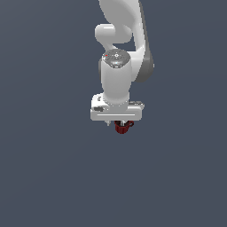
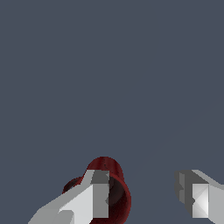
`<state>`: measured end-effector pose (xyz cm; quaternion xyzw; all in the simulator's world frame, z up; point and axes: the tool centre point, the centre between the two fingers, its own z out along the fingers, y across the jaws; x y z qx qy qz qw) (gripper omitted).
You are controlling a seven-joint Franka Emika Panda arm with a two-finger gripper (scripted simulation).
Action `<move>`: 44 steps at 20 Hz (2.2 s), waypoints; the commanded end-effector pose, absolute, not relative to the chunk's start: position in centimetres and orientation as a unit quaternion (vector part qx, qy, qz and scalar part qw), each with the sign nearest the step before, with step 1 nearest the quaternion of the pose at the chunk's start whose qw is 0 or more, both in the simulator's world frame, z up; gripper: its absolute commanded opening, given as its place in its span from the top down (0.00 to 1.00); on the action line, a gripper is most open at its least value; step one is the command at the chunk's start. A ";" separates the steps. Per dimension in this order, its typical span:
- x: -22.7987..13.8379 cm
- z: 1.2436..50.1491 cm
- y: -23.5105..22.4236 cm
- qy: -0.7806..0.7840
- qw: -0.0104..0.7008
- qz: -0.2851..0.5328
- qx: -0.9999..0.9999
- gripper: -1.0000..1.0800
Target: Pick up the object and move it to a goal position.
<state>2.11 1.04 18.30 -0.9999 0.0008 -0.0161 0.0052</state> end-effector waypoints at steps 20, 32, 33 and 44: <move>0.6 15.9 2.9 0.076 -0.063 -0.014 -0.995 0.38; -0.7 14.0 4.6 0.143 -0.124 -0.034 -0.981 0.38; -0.8 13.8 4.7 0.148 -0.128 -0.037 -0.980 0.38; -2.0 12.5 6.2 0.203 -0.173 -0.074 -0.961 0.38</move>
